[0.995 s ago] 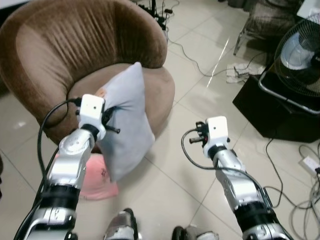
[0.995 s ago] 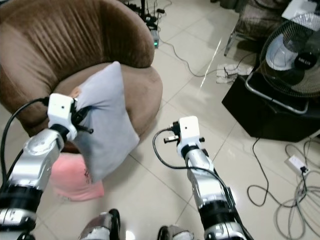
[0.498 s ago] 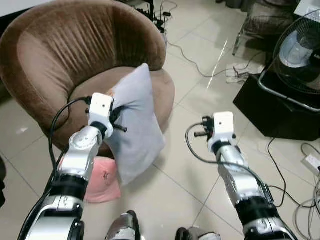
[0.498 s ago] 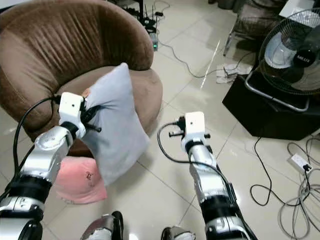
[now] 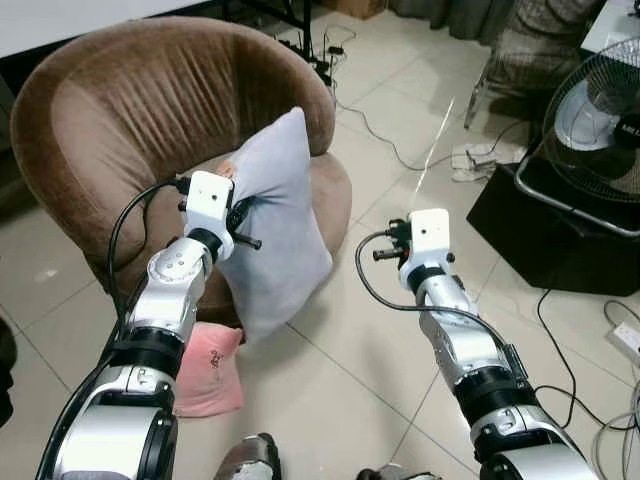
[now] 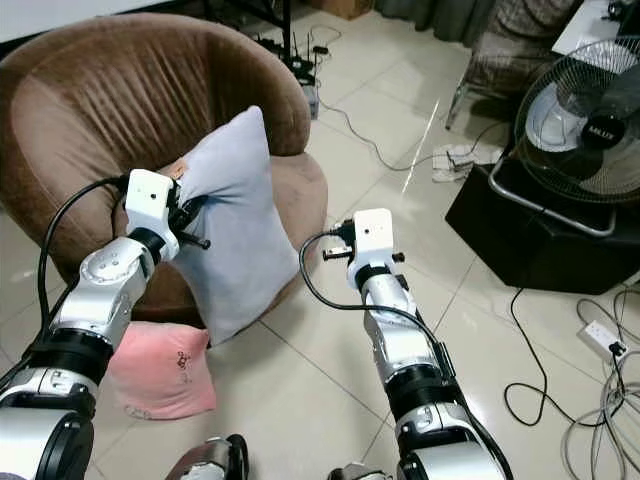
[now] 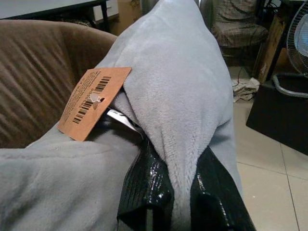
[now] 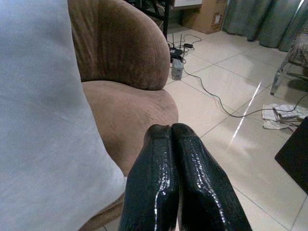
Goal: Move the pillow to the sofa from floor
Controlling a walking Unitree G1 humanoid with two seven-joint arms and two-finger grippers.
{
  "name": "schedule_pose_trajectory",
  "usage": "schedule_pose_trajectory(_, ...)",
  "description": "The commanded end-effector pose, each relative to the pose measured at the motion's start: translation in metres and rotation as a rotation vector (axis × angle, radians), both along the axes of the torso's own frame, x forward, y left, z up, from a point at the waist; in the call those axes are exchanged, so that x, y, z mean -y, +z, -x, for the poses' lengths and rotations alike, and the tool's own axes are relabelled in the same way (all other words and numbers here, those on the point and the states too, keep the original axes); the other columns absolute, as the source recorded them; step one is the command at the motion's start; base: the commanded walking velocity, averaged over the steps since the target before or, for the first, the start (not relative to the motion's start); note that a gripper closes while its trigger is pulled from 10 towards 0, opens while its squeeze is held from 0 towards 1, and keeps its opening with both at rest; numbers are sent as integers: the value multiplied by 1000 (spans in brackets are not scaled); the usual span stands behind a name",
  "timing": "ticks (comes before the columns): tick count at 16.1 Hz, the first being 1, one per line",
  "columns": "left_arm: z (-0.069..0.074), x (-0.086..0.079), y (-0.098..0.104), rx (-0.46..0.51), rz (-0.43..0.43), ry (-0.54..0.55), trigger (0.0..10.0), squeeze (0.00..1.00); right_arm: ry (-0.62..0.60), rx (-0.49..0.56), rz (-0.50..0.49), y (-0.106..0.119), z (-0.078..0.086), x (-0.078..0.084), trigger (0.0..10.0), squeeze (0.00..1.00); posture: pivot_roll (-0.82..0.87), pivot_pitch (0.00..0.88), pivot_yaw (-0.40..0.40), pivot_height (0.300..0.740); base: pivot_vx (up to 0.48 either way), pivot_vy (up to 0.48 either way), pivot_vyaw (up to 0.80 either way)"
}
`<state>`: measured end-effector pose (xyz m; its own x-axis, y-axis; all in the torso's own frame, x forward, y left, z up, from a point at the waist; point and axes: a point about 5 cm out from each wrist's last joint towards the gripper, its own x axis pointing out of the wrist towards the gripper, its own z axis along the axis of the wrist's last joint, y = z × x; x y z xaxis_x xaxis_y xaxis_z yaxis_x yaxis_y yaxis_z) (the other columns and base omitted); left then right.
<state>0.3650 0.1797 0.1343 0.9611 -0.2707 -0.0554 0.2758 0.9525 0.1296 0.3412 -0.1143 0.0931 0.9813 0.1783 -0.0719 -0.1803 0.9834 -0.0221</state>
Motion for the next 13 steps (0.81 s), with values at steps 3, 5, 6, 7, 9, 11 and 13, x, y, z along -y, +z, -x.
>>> schedule_pose_trajectory(3,-4,2,10,59,10,11,0,247,-8,-9,15,-6,2,7,10000,0,-89,25,-43,740,254,0,0)
schedule_pose_trajectory(5,-4,1,8,54,7,17,0,290,2,-17,21,-10,5,5,10000,0,-85,20,-48,740,480,0,0)
schedule_pose_trajectory(6,-4,0,7,54,11,22,0,302,4,-19,22,-12,6,5,10000,0,-85,15,-50,740,480,0,0)
schedule_pose_trajectory(7,-5,0,5,47,8,32,0,325,-2,-19,22,-12,6,8,10000,0,-79,0,-60,740,469,0,0)
schedule_pose_trajectory(9,-6,-4,5,44,16,53,0,349,-17,-13,23,-9,4,15,10000,0,-74,0,-61,740,469,0,0)
schedule_pose_trajectory(11,-6,-8,5,41,15,69,0,376,-31,3,30,-4,3,23,10000,0,-72,0,-66,740,469,0,0)
schedule_pose_trajectory(13,-5,-9,3,41,13,71,0,376,-36,8,36,-3,3,28,10000,0,-71,0,-67,740,469,0,0)
